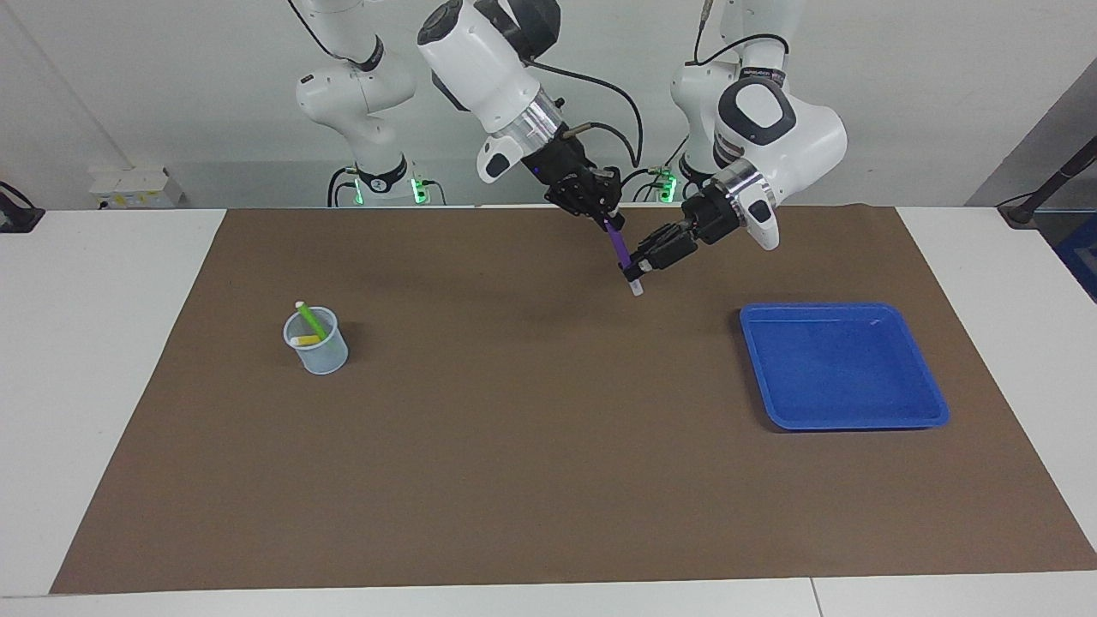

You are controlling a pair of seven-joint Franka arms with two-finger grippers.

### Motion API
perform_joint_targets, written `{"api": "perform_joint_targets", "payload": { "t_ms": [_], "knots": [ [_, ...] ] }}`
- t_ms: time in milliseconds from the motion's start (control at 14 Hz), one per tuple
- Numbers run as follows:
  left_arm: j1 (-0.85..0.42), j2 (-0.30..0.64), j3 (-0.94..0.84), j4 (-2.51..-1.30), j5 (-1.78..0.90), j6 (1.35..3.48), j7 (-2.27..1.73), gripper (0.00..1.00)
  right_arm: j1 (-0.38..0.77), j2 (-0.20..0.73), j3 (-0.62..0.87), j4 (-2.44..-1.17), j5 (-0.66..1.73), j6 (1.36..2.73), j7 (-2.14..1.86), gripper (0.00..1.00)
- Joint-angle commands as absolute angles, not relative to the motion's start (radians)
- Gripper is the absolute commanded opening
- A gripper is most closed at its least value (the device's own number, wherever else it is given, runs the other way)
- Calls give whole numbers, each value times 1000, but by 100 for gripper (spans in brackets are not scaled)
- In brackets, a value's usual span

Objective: Right arm passes pens to left for tray arrangement
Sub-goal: 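Close the left gripper on the purple pen held by the right gripper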

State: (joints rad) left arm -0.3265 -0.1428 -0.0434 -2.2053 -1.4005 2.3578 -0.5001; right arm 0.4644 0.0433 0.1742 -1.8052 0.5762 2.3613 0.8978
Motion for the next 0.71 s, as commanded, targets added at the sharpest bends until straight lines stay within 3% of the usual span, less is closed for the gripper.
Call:
{"api": "perform_joint_targets", "payload": {
  "t_ms": [0,142,285,356,499,641],
  "knots": [
    [-325,-164,-31,-2212,-1407,2326,-514,44,463,35,179,-1819,607,2367,891,0],
    [-321,-164,-29,-2212,-1404,2306,-515,42,463,37,179,-1819,607,2367,891,0],
    [-316,-164,-29,-2210,-1376,2298,-515,31,463,37,179,-1819,607,2367,891,0],
    [-314,-166,-29,-2210,-1371,2292,-517,25,462,37,179,-1819,607,2367,891,0],
    [-314,-172,-28,-2210,-1368,2290,-517,1,463,37,179,-1819,607,2367,891,0],
    [-314,-173,-28,-2212,-1368,2286,-522,0,462,37,179,-1819,607,2367,891,0]
  ]
}}
